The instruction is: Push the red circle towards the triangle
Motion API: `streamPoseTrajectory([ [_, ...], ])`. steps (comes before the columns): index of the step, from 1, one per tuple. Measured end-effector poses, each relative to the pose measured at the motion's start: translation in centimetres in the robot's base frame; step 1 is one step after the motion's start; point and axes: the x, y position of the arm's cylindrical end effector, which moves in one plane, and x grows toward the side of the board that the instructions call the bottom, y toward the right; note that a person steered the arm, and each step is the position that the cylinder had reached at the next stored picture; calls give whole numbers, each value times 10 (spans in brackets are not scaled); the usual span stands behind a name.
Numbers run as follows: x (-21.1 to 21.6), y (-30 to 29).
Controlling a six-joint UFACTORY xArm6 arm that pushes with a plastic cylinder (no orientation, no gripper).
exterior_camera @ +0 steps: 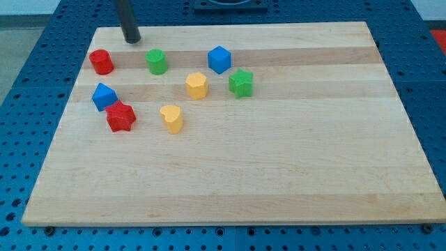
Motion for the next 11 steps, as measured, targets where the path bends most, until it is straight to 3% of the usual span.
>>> streamPoseTrajectory([
  [1,1,-67],
  [2,4,-73],
  [5,35,-34],
  [11,64,-48],
])
